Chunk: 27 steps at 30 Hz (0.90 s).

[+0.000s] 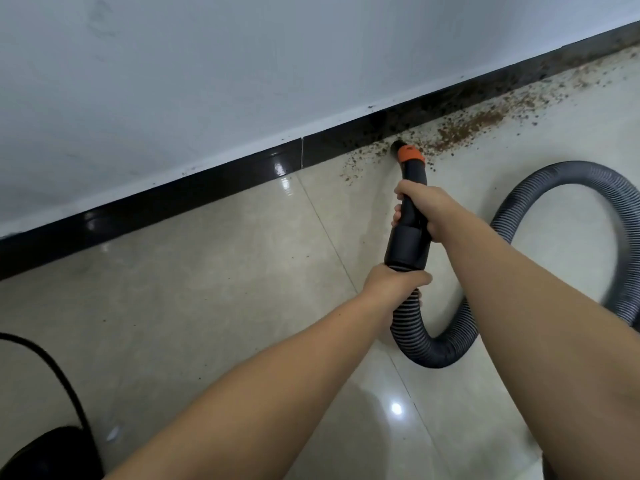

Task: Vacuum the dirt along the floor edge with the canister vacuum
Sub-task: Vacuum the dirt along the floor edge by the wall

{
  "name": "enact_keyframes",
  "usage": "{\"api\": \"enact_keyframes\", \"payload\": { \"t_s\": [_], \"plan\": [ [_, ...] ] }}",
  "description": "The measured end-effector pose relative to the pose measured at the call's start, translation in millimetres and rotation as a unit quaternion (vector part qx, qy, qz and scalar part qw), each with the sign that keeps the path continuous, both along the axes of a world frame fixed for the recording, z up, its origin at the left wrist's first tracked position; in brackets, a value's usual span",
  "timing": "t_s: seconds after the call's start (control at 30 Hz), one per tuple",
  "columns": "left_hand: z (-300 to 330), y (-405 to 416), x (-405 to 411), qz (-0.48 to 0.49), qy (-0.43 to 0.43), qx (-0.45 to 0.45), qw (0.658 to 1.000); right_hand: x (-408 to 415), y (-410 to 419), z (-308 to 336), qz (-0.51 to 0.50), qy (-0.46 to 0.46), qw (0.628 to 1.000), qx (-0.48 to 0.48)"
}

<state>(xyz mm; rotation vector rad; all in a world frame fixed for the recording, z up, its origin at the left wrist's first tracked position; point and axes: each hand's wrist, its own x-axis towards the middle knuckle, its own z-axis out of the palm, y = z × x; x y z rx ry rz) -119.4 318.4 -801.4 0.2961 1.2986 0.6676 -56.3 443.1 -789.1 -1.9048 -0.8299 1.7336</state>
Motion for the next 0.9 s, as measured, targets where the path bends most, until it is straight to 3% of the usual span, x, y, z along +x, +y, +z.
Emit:
{"api": "enact_keyframes", "payload": {
  "t_s": [0.6, 0.9],
  "plan": [
    [-6, -43, -22, 0.085, -0.004, -0.023, 0.996, -51, -35, -1, 0.079, 0.020, 0.997, -0.004],
    [3, -89, -29, 0.063, -0.017, -0.022, 0.998, -55, -78, 3, 0.093, 0.008, 0.995, -0.023]
  ]
}}
